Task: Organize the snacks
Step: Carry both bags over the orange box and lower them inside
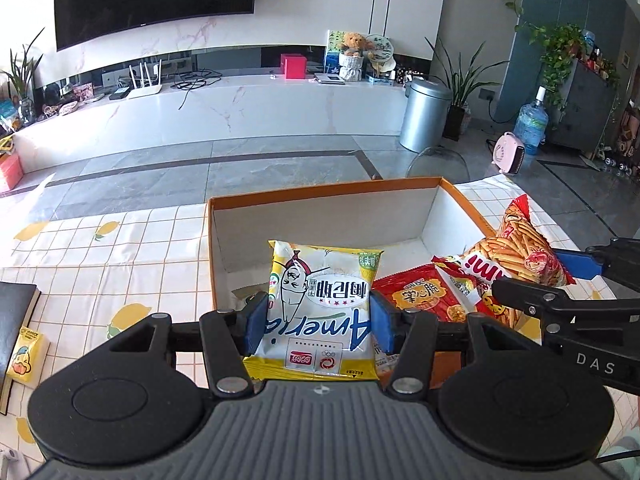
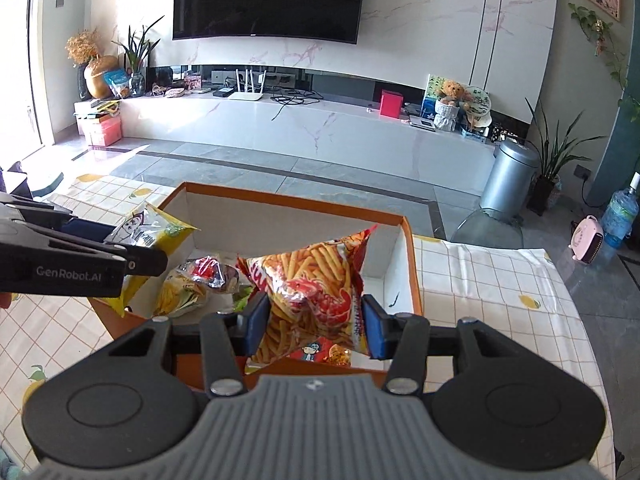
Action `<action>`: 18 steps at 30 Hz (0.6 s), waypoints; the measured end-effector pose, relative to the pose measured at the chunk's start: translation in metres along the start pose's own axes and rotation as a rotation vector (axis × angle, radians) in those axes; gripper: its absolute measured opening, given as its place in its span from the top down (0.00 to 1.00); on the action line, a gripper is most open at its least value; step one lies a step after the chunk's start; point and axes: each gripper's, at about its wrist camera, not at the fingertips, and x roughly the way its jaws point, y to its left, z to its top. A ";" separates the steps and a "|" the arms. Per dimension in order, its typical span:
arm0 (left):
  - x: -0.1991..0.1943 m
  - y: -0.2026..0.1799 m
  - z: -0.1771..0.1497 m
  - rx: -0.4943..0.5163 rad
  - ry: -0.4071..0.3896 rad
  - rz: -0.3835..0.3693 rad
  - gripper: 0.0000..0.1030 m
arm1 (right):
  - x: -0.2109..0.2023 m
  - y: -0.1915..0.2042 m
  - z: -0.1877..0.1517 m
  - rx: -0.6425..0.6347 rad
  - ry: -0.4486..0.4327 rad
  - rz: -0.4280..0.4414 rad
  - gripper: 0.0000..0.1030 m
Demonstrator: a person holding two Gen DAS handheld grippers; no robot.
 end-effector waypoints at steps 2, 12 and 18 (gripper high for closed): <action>0.008 0.002 0.002 0.000 0.010 0.012 0.42 | 0.014 0.000 0.007 -0.009 0.018 0.007 0.54; 0.042 -0.006 0.010 0.058 0.055 0.094 0.42 | 0.078 0.000 0.028 -0.058 0.090 -0.027 0.54; 0.061 -0.012 0.009 0.097 0.089 0.148 0.42 | 0.116 -0.004 0.028 -0.061 0.161 -0.051 0.54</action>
